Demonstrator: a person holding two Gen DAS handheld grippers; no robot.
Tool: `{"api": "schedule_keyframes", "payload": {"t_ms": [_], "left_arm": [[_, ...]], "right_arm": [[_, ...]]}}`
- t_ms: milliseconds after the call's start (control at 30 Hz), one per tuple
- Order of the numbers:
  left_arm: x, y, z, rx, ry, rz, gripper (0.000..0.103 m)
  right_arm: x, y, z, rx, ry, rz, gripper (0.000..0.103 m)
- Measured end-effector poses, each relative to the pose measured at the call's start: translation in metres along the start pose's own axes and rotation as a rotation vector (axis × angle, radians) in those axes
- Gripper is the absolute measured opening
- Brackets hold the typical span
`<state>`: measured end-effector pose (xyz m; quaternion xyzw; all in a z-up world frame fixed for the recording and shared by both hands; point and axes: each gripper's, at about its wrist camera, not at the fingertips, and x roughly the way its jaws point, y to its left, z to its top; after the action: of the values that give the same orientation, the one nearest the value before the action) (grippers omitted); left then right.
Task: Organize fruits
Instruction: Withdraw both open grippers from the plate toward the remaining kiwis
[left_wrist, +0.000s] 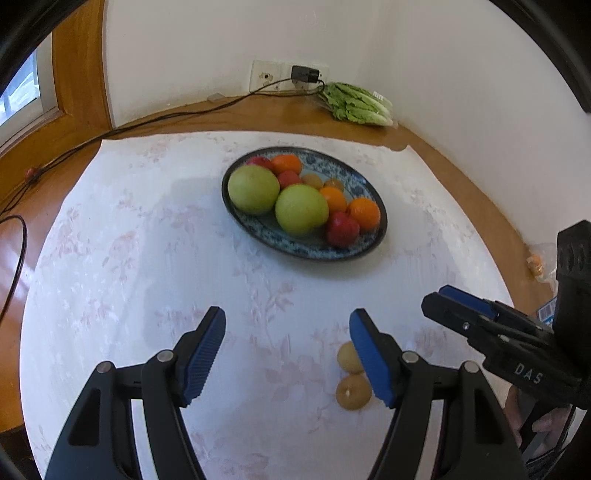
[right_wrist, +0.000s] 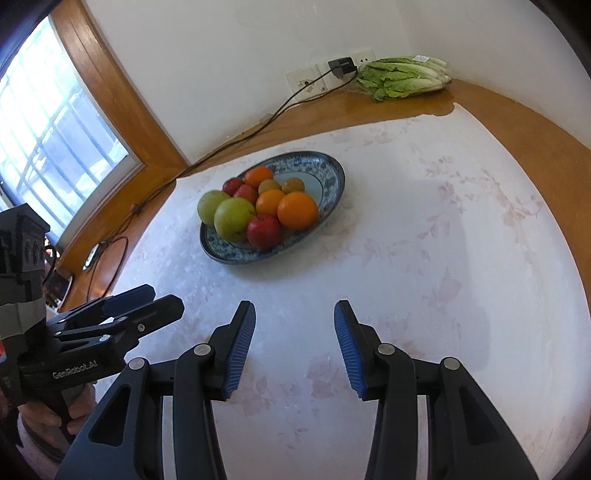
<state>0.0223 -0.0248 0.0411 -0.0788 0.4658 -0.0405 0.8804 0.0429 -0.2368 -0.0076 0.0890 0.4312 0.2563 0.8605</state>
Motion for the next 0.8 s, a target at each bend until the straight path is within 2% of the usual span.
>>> {"api": "schedule_keyframes", "payload": {"t_ms": [333, 567, 800], "left_arm": [[0.003, -0.013, -0.022, 0.035, 0.036, -0.053, 0.073], [0.005, -0.026, -0.036, 0.097, 0.049, -0.037, 0.072], [0.005, -0.037, -0.047, 0.148, 0.041, -0.065, 0.051]], "right_arm": [[0.004, -0.002, -0.012, -0.013, 0.021, -0.018, 0.046], [0.001, -0.004, -0.012, -0.014, 0.011, -0.033, 0.046], [0.002, -0.006, -0.012, 0.000, 0.022, -0.020, 0.046]]}}
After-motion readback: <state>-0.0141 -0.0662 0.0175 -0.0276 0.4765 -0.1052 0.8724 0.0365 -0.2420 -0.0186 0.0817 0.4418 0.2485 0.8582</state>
